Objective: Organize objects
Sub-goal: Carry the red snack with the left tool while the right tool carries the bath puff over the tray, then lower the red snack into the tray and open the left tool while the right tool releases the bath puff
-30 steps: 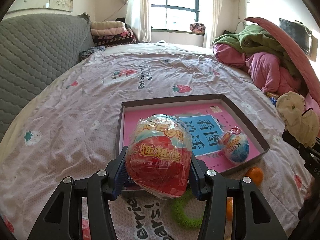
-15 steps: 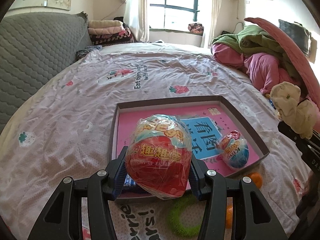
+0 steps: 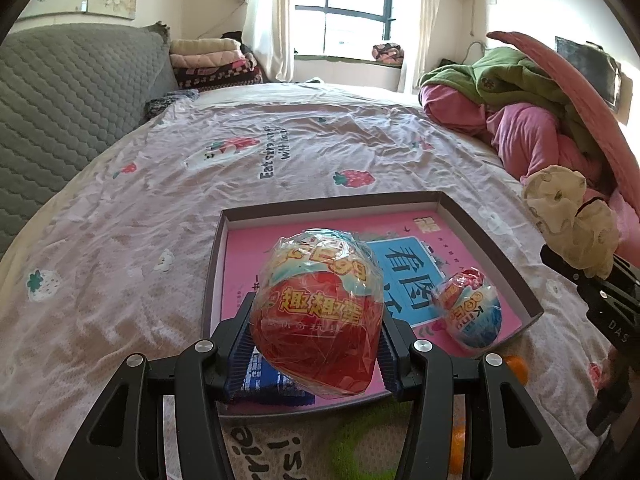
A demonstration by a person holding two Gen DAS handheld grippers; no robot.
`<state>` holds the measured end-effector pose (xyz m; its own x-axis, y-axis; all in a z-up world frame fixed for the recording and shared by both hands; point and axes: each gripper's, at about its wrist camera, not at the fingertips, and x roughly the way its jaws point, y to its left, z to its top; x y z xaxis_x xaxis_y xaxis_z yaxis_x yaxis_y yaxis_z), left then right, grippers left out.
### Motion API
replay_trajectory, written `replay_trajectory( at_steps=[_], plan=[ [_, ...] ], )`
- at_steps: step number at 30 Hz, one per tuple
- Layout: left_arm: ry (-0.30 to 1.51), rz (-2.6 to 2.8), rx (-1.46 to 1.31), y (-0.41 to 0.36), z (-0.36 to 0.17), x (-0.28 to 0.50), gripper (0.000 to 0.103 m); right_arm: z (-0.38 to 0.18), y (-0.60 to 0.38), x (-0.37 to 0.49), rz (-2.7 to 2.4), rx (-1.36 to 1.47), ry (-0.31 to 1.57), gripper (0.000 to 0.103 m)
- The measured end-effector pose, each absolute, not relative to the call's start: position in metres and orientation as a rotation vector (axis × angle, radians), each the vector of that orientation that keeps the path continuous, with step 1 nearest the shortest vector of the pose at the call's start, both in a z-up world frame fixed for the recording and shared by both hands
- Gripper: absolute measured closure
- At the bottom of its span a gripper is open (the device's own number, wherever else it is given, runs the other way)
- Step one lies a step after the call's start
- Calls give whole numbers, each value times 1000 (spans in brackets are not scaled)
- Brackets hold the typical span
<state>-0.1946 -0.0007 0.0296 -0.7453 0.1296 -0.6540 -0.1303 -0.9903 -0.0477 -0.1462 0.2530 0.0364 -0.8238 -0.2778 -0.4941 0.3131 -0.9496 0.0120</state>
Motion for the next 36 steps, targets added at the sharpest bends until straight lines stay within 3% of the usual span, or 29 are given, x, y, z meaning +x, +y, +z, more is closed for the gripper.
replay_trajectory(
  at_steps=[36],
  plan=[
    [-3,2716,-1141,12,-8,-227,49,-20,233,-192,-2632,1008,156,80]
  ],
)
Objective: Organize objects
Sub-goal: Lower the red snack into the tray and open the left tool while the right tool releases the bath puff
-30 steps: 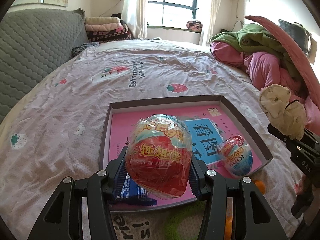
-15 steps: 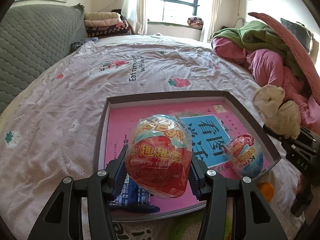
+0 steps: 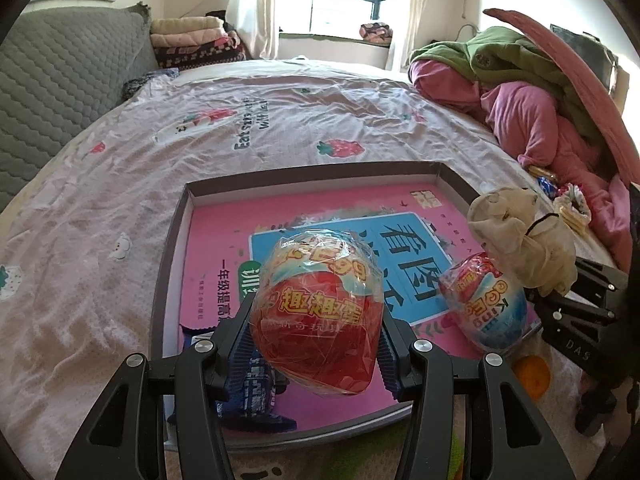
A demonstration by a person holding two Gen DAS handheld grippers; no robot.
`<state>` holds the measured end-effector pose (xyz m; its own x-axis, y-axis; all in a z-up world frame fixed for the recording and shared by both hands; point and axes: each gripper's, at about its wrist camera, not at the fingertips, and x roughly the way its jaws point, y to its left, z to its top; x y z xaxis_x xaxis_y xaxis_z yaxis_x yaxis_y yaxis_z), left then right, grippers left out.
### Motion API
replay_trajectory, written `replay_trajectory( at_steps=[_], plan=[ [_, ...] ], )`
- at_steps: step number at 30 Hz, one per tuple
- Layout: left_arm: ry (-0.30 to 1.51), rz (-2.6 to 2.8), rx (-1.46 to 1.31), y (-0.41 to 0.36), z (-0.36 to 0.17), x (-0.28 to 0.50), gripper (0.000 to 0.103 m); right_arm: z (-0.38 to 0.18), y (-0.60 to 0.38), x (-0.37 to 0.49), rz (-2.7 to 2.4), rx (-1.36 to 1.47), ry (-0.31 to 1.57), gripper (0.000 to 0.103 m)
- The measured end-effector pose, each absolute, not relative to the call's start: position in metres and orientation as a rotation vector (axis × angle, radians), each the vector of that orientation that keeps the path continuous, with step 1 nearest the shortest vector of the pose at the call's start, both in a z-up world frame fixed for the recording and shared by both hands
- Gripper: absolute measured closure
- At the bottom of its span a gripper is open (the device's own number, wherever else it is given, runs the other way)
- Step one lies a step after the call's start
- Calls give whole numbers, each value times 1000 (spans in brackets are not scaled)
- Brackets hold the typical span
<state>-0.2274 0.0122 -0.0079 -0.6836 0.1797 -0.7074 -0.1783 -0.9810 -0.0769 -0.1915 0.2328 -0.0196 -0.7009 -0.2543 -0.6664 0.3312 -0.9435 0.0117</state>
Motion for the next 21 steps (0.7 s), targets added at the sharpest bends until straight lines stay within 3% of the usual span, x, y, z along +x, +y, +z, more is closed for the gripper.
replay_trajectory(
  at_steps=[12,17,21],
  plan=[
    [34,2689,-1162,20,-17,-229,49,-24,226,-187,-2594,1027,184,78],
    [57,2691,-1159,22,-18,-229,49,-24,224,-185,-2576,1023,185,71],
    [65,2689,-1157,24,-19,-229,48,-22,222,-182,-2583,1006,211,55]
  ],
)
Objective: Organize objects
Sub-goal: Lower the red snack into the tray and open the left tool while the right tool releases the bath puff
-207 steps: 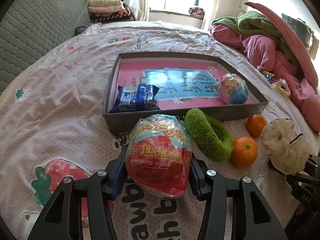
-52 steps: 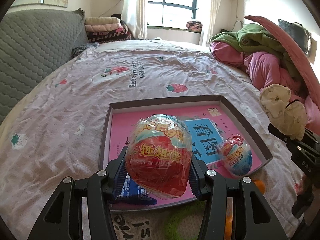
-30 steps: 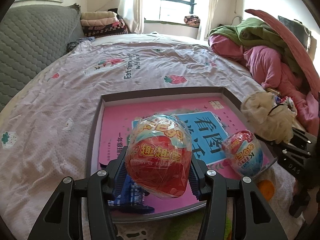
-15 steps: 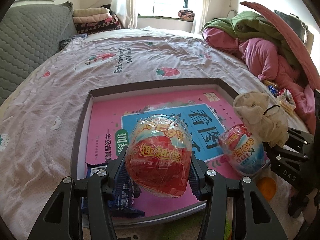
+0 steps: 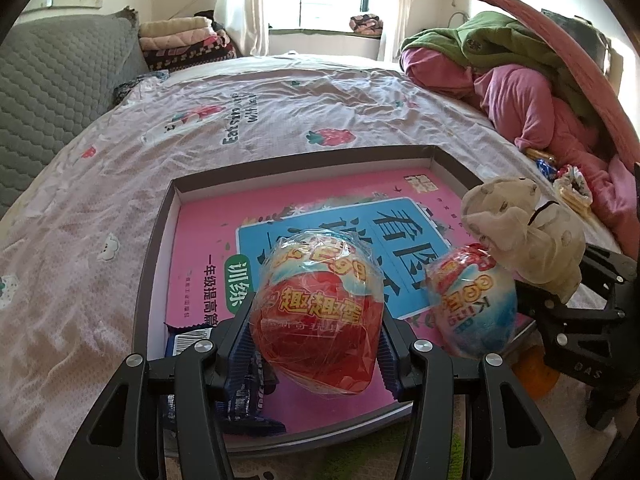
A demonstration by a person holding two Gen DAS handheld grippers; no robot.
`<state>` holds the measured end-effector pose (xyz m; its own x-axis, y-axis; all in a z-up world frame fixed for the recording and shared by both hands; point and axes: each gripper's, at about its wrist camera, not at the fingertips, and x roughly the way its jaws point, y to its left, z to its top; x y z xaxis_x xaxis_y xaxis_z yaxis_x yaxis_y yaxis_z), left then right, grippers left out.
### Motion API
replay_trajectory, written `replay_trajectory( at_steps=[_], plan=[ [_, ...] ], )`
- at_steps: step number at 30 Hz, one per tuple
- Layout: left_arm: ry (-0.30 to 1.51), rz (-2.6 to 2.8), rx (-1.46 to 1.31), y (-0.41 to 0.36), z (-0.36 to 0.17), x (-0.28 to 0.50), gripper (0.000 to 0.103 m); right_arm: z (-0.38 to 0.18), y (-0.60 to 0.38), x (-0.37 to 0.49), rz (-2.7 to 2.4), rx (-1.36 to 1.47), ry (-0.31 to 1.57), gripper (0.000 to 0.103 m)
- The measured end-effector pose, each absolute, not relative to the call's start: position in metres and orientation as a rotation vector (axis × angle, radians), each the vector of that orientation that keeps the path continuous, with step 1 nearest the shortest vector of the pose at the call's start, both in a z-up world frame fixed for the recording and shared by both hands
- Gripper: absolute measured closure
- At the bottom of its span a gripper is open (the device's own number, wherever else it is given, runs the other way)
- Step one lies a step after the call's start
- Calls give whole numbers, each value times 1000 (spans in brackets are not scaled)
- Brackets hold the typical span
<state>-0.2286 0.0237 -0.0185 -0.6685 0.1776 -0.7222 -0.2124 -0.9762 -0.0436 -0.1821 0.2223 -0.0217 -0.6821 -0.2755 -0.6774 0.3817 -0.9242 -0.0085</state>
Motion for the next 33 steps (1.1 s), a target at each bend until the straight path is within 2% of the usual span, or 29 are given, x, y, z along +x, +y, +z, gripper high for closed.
replay_trajectory(
  at_steps=[7,16,18,20,22,25,33],
  plan=[
    [91,2662,-1165,31,-22,-226,48,-19,225,-179,-2607,997,210,48],
    [136,2640,-1199,38,-29,-226,48,-13,233,-176,-2636,975,205,47],
    [148,2644,-1203,38,-30,-226,48,-13,232,-176,-2634,970,218,44],
    [155,2645,-1206,39,-30,-227,48,-13,231,-174,-2628,956,226,35],
    [160,2646,-1206,40,-30,-226,43,-12,229,-173,-2629,940,243,31],
    [188,2662,-1195,40,-28,-225,38,-12,227,-172,-2632,932,260,31],
    [180,2664,-1200,40,-25,-225,37,-9,231,-171,-2645,924,247,31]
  ],
)
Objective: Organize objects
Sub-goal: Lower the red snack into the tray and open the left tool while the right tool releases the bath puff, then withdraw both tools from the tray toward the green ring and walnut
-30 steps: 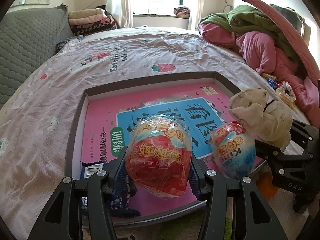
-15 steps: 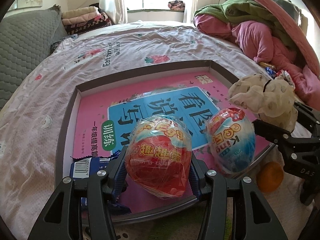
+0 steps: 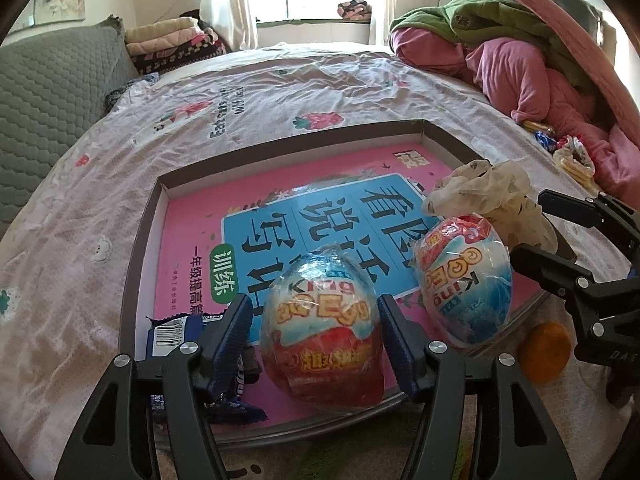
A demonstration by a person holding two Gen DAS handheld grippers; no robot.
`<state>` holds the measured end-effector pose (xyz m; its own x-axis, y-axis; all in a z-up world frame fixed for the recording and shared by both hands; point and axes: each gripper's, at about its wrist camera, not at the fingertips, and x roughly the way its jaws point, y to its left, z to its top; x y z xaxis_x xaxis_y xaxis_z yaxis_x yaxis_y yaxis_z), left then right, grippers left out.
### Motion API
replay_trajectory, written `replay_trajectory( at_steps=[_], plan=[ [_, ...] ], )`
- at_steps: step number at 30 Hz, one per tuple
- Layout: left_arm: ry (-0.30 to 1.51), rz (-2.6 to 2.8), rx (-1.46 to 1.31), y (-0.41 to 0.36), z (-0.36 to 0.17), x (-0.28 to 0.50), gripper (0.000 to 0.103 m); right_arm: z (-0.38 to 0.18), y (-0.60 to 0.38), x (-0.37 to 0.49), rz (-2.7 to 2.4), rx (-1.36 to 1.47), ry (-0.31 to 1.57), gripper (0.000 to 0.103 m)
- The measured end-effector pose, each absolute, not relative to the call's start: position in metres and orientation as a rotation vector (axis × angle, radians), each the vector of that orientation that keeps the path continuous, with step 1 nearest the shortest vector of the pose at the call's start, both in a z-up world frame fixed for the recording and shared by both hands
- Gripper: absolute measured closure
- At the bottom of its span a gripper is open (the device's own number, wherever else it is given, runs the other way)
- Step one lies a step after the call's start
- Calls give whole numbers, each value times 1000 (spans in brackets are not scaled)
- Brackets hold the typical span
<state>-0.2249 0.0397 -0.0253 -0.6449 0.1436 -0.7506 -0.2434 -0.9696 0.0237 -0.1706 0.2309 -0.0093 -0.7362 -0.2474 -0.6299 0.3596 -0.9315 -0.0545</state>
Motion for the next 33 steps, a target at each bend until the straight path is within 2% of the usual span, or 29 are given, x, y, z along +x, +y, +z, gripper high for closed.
replay_trajectory(
  at_steps=[33],
  plan=[
    [40,2748,-1124,7,21,-194,33,16,230,-155,-2635,805,201,31]
  ],
)
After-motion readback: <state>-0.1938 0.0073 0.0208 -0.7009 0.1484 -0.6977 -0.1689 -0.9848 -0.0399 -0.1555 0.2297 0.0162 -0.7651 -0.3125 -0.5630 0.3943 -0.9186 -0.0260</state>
